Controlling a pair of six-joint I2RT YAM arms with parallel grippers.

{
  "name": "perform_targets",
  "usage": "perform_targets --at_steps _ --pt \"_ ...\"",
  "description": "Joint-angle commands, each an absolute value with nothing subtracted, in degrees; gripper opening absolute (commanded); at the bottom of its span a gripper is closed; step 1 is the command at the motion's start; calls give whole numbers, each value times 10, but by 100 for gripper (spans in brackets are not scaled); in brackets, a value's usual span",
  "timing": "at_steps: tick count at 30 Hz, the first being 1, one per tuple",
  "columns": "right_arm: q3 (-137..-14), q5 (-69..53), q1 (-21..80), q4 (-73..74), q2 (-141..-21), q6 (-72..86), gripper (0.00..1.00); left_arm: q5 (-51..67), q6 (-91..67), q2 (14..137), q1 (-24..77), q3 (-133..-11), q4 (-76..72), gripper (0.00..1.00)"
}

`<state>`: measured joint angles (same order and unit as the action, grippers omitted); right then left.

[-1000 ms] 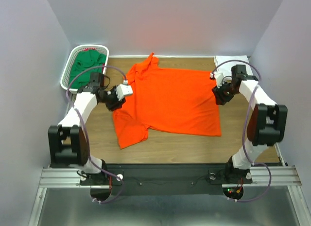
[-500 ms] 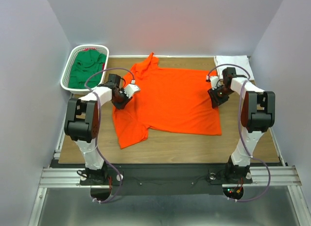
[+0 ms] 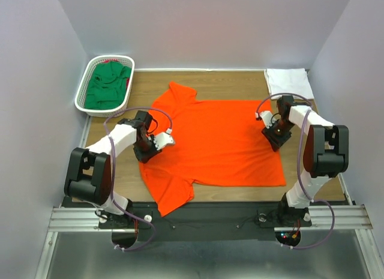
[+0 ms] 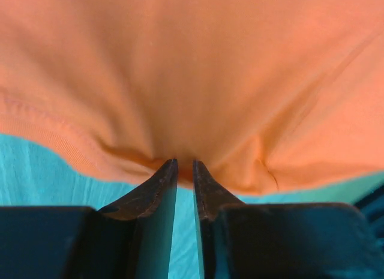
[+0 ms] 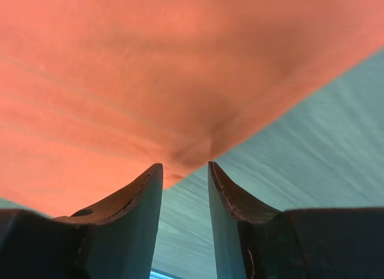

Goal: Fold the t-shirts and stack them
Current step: Flatten the tshirt out

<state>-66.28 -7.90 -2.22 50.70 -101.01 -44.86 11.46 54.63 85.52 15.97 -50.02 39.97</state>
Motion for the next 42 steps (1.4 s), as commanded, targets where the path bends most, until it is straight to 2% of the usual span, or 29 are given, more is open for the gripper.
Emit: perform_targets --at_steps 1,4,8,14,18,21,22,25,32,42 --pt "-753 -111 -24 555 -1000 -443 42 210 556 841 143 -625 461 31" --pt "-846 -139 -25 555 -1048 -397 41 263 507 886 121 -734 439 32" --pt "-969 -155 -34 541 -1123 -334 40 277 390 961 94 -866 365 35" --pt "-1135 -135 -48 515 -1234 -260 41 241 260 1120 82 -1070 290 41" --pt "-1222 -127 -56 504 -1294 -236 43 224 229 1244 76 -1204 288 45" --pt "-1238 -119 -58 491 -1324 -225 44 236 202 1284 74 -1237 264 47" --pt "-1241 -116 -59 480 -1330 -222 44 250 196 1300 74 -1246 253 56" --pt "-1246 -115 -65 461 -1346 -209 45 264 172 1329 74 -1257 206 67" --pt "-1266 -155 -78 447 -1385 -197 54 272 128 1405 74 -1321 163 67" --pt "-1294 -200 -81 439 -1422 -161 54 286 52 1455 72 -1348 104 67"
